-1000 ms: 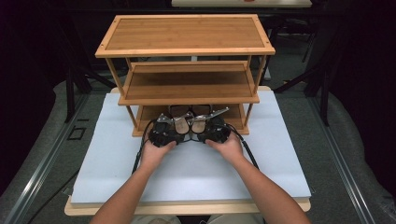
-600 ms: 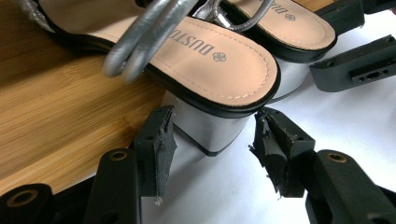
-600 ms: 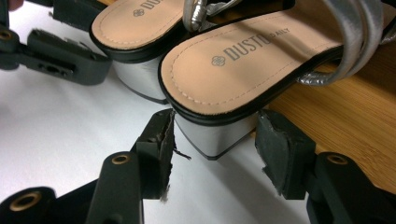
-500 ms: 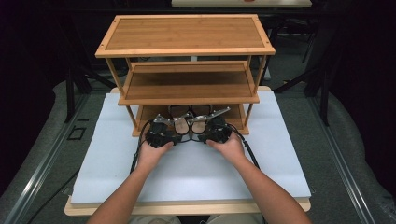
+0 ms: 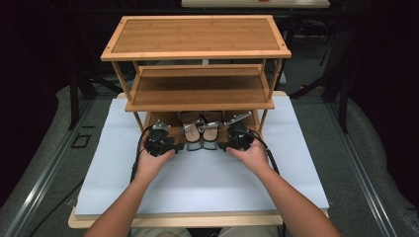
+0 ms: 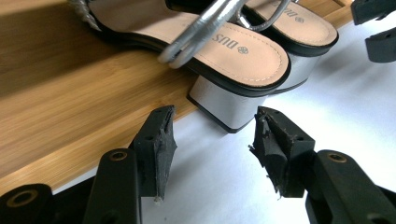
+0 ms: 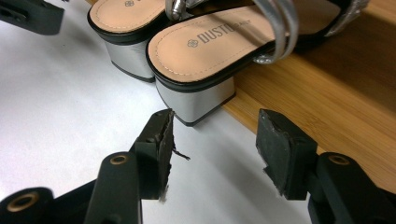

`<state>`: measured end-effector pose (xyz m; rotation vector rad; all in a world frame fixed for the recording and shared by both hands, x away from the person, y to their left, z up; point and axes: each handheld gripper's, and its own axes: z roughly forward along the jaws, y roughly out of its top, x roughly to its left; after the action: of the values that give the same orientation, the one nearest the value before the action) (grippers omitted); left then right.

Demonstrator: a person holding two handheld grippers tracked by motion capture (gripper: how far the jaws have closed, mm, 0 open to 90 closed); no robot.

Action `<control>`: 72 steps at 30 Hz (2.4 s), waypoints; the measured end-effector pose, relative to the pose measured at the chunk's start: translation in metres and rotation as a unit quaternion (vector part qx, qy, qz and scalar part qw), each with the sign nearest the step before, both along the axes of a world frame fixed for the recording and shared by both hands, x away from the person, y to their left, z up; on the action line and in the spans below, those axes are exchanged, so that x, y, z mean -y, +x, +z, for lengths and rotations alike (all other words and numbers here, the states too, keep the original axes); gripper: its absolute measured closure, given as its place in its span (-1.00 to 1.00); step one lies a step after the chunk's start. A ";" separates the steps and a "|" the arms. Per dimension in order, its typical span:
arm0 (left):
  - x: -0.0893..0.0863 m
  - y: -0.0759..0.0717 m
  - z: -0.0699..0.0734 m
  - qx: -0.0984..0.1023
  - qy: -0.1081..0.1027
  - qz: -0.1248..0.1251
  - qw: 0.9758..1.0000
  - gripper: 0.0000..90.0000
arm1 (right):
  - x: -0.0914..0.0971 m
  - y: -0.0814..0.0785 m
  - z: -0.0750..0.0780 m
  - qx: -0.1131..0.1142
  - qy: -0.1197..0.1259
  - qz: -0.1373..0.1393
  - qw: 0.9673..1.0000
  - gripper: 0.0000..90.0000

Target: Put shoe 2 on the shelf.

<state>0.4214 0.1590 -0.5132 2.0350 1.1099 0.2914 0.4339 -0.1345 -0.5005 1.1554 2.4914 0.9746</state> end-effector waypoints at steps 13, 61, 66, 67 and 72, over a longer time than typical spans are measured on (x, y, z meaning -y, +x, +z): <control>-0.016 -0.015 0.024 0.009 0.005 -0.016 1.000 0.05 | 0.009 -0.015 0.017 0.002 0.009 0.008 1.000 -0.03; -0.107 -0.130 -0.038 -0.013 0.025 0.022 0.999 -0.02 | 0.109 -0.136 -0.043 0.069 0.094 -0.127 0.985 -0.06; -0.104 -0.128 -0.041 -0.006 0.035 0.017 0.999 -0.02 | 0.106 -0.135 -0.059 0.077 0.059 -0.121 0.988 -0.06; -0.103 -0.127 -0.042 -0.005 0.034 0.015 0.999 -0.02 | 0.107 -0.133 -0.061 0.078 0.049 -0.127 0.988 -0.06; -0.101 -0.126 -0.043 0.003 0.038 0.016 0.999 -0.04 | 0.107 -0.132 -0.065 0.059 0.066 -0.120 0.989 -0.08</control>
<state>0.2951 0.2598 -0.5564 2.0821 1.1445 0.3601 0.3022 -0.2413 -0.5659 1.3586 2.1633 1.1151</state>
